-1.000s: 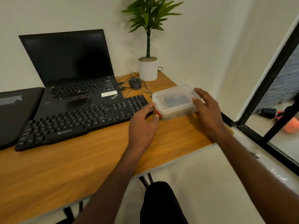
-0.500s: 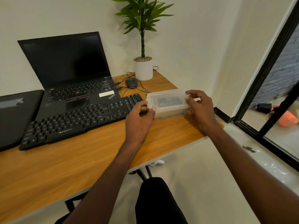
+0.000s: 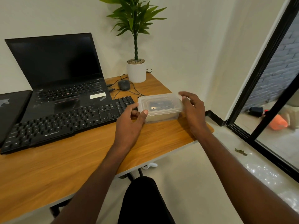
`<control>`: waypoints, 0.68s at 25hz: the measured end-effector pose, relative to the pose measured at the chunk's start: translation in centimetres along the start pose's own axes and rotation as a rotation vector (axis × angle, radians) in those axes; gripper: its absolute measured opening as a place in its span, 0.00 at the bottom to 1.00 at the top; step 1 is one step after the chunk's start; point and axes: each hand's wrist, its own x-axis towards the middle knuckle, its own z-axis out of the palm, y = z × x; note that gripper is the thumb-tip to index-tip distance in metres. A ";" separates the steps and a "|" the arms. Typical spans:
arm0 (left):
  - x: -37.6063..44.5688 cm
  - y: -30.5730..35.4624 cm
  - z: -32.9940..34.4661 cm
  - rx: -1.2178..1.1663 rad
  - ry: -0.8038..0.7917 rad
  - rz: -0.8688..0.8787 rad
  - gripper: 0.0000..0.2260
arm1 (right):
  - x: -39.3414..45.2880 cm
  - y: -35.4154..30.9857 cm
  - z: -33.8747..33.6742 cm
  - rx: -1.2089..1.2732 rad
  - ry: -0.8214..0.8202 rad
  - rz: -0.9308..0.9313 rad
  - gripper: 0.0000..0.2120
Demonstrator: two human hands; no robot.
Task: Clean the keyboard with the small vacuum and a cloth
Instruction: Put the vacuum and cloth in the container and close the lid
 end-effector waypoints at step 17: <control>0.5 -0.9 0.9 0.372 -0.082 -0.066 0.30 | -1.4 -0.3 0.6 -0.530 -0.376 -0.518 0.20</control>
